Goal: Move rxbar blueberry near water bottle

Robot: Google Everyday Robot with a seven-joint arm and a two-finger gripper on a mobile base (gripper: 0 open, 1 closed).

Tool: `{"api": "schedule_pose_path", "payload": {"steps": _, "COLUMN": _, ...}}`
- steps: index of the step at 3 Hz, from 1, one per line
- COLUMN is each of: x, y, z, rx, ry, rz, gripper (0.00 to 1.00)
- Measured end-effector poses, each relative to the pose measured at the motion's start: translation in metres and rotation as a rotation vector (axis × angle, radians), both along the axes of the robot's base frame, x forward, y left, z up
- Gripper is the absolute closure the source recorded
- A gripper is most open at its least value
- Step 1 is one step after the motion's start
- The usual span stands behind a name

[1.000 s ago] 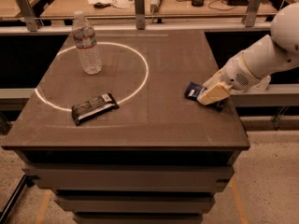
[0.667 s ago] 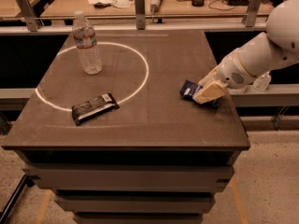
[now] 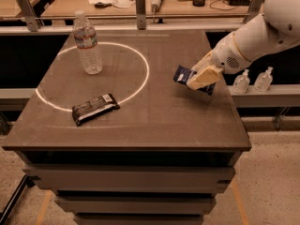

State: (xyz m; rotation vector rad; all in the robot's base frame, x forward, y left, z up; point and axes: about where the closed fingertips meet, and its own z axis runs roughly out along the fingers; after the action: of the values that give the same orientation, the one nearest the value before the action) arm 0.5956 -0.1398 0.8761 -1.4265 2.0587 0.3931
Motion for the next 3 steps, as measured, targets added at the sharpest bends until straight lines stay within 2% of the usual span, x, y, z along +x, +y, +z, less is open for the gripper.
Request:
{"api": "schedule_pose_path", "payload": {"steps": 1, "x": 0.022, "y": 0.027, "z": 0.020, "rx": 0.043, "ry": -0.027, "rz": 0.045, "gripper": 1.00}}
{"api": "schedule_pose_path", "payload": {"steps": 2, "x": 0.044, "y": 0.074, "z": 0.039, "rx": 0.111, "ry": -0.043, "rz": 0.113, "gripper": 1.00}}
{"api": "schedule_pose_path", "payload": {"steps": 3, "x": 0.044, "y": 0.074, "z": 0.039, "rx": 0.111, "ry": -0.043, "rz": 0.113, "gripper": 1.00}}
